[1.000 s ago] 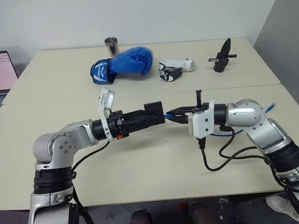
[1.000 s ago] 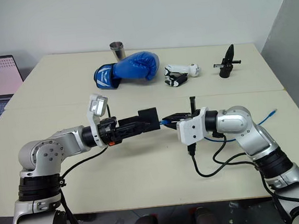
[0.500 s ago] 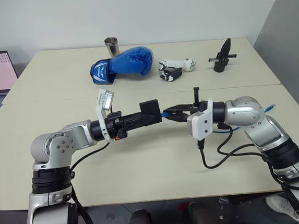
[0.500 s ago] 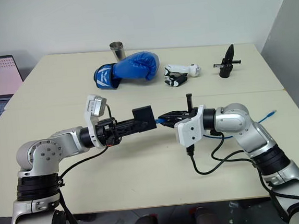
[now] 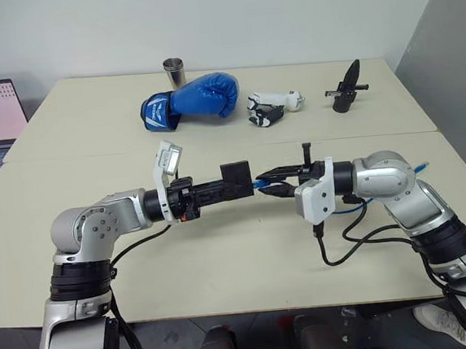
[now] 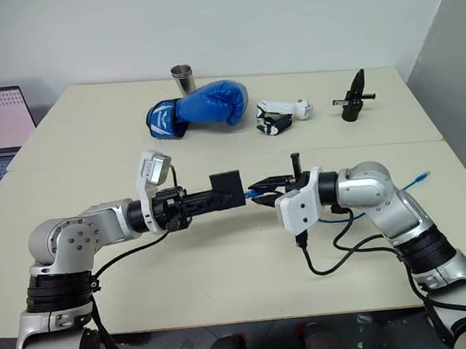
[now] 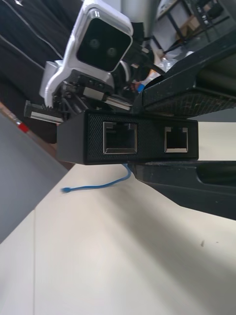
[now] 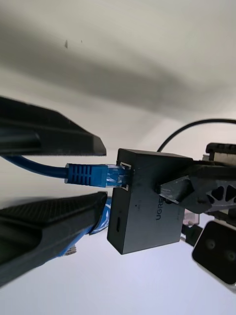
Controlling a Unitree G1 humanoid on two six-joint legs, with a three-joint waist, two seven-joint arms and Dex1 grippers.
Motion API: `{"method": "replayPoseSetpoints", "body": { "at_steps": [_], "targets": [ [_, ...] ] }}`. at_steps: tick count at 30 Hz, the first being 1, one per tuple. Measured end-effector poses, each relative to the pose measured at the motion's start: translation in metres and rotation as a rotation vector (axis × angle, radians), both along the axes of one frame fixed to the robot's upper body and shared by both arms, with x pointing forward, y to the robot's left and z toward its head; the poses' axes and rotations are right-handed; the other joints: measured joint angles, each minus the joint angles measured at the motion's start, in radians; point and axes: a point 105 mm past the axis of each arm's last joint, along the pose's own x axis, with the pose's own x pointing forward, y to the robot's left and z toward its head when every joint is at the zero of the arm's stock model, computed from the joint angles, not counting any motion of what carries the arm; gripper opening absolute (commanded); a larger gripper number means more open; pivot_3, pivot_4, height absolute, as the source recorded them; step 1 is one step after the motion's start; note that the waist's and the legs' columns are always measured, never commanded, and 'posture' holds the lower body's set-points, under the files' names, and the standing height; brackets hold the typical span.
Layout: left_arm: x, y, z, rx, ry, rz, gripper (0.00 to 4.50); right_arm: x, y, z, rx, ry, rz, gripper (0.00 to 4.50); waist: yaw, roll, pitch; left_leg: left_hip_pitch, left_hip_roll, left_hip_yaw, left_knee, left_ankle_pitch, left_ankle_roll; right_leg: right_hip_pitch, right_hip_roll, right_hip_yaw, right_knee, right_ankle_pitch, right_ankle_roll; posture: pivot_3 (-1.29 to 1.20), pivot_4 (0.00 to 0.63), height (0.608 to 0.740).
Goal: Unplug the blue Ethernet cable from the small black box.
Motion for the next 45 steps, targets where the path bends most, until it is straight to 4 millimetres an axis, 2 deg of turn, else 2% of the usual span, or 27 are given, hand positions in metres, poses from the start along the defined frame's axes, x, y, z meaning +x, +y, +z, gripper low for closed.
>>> {"method": "replayPoseSetpoints", "body": {
  "at_steps": [2,5,8,13,18,21,25,36,45],
  "targets": [
    [-0.001,0.001,0.001,0.006,-0.017,-0.007,0.79,-0.002,-0.003,-0.002,-0.021,0.005,-0.010,2.36,0.000,0.000,0.000,0.000,0.000,0.000,0.000,0.000,0.000,0.000,0.000,0.000,0.000,0.000,0.000,0.00,0.150,0.740],
    [0.000,0.002,0.000,0.030,-0.048,-0.008,0.79,-0.011,-0.007,-0.003,-0.039,0.051,-0.016,2.38,0.001,0.000,0.000,0.000,0.000,0.000,0.000,0.000,0.000,0.000,0.000,0.000,0.000,0.000,0.000,0.00,0.150,0.740],
    [-0.001,0.005,-0.001,0.063,-0.087,-0.027,0.79,-0.021,-0.011,0.006,0.021,0.174,-0.047,2.38,0.001,0.000,0.000,0.000,0.000,0.000,0.000,0.000,0.000,0.000,0.000,0.000,0.000,0.000,0.000,0.00,0.150,0.740],
    [-0.002,0.008,-0.003,0.115,-0.173,-0.091,0.79,-0.029,-0.010,0.019,0.238,0.571,-0.116,2.38,-0.001,0.000,0.000,0.000,0.000,0.000,0.000,0.000,0.000,0.000,0.000,0.000,0.000,0.000,0.000,0.00,0.150,0.740],
    [-0.002,0.008,-0.004,0.134,-0.209,-0.143,0.79,-0.028,-0.006,0.003,0.349,0.919,-0.180,2.38,0.000,0.000,0.000,0.000,0.000,0.000,0.000,0.000,0.000,0.000,0.000,0.000,0.000,0.000,0.000,0.00,0.150,0.740],
    [-0.002,0.009,-0.003,0.140,-0.227,-0.157,0.79,-0.027,-0.002,0.000,0.393,1.036,-0.195,2.38,-0.001,0.000,0.000,-0.001,0.000,0.000,0.000,0.000,0.001,-0.001,0.001,0.000,0.000,0.000,0.000,0.00,0.150,0.740],
    [-0.003,0.008,-0.001,0.137,-0.232,-0.174,0.79,-0.024,0.004,-0.007,0.445,1.147,-0.212,2.38,-0.001,0.000,0.000,-0.001,0.000,0.000,-0.001,0.000,0.001,-0.001,0.001,0.000,0.000,0.000,0.001,0.00,0.150,0.740],
    [-0.003,0.008,-0.001,0.137,-0.232,-0.174,0.79,-0.020,0.017,-0.013,0.490,1.263,-0.210,2.38,-0.002,0.000,0.000,-0.001,0.000,0.000,-0.001,0.000,0.001,-0.002,0.001,0.000,0.000,-0.003,0.005,0.00,0.150,0.740],
    [-0.003,0.008,-0.001,0.138,-0.232,-0.174,0.79,-0.017,0.019,-0.013,0.509,1.312,-0.213,2.38,-0.001,0.000,0.000,-0.001,0.000,0.000,-0.001,0.000,0.001,-0.002,0.001,0.000,0.000,-0.003,0.005,0.00,0.150,0.740]
  ]
}}
